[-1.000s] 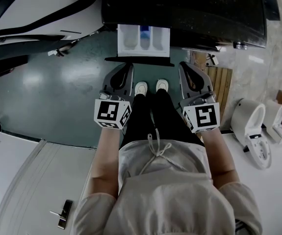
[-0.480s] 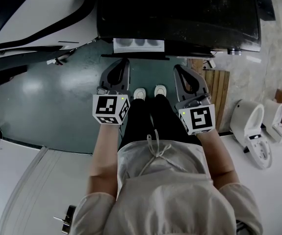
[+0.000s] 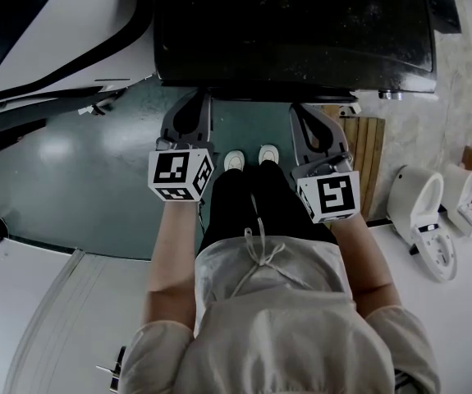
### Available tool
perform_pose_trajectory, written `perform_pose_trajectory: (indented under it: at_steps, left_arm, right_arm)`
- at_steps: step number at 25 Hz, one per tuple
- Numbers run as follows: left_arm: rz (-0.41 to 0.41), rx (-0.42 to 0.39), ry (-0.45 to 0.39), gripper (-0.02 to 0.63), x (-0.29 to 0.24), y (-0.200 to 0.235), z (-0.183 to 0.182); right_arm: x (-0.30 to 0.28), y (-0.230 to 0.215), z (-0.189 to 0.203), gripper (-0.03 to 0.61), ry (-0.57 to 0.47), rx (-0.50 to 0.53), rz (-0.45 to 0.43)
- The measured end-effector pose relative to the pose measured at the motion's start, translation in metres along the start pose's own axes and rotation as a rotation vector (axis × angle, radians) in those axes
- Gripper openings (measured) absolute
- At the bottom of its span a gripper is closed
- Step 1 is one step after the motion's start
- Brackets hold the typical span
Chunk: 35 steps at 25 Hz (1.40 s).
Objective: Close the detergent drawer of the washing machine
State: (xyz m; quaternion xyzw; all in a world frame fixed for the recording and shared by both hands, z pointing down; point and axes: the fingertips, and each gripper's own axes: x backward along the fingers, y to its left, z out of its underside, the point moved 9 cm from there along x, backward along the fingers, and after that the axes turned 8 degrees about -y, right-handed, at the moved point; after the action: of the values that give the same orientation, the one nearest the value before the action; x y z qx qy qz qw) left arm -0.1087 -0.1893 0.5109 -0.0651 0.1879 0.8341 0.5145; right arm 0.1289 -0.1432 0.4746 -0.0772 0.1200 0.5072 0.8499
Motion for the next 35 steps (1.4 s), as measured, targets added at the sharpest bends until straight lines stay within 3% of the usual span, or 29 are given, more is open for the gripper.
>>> perform_pose_trajectory:
  at_steps: [5,9,15,22,25,28,35]
  left_arm:
    - [-0.008,0.021,-0.002,0.018,-0.003,0.002,-0.003]
    - [-0.004,-0.005,0.007,0.017,-0.005,0.002,-0.004]
    - [0.016,-0.054,0.028,0.017,-0.009,0.004,-0.004]
    - [-0.004,-0.032,0.004,0.017,-0.009,0.004,-0.003]
    - [0.006,-0.041,-0.035,0.017,0.000,0.002,-0.012]
    - [0.023,-0.055,-0.047,0.017,0.017,0.001,-0.024]
    - [0.088,-0.155,-0.055,0.018,0.061,-0.028,-0.075]
  right_arm:
    - [-0.004,-0.001,0.001,0.005,0.021,-0.001,0.018]
    - [-0.006,0.000,-0.001,0.005,0.048,-0.032,0.034]
    - [-0.010,-0.001,-0.001,0.005,0.004,-0.012,0.028]
    - [0.000,0.004,-0.004,0.005,0.031,-0.008,0.054]
    - [0.007,0.007,-0.008,0.005,0.003,0.005,0.071]
    - [0.015,0.014,-0.016,0.005,0.041,-0.014,0.074]
    - [0.034,0.024,-0.047,0.006,-0.007,-0.023,0.031]
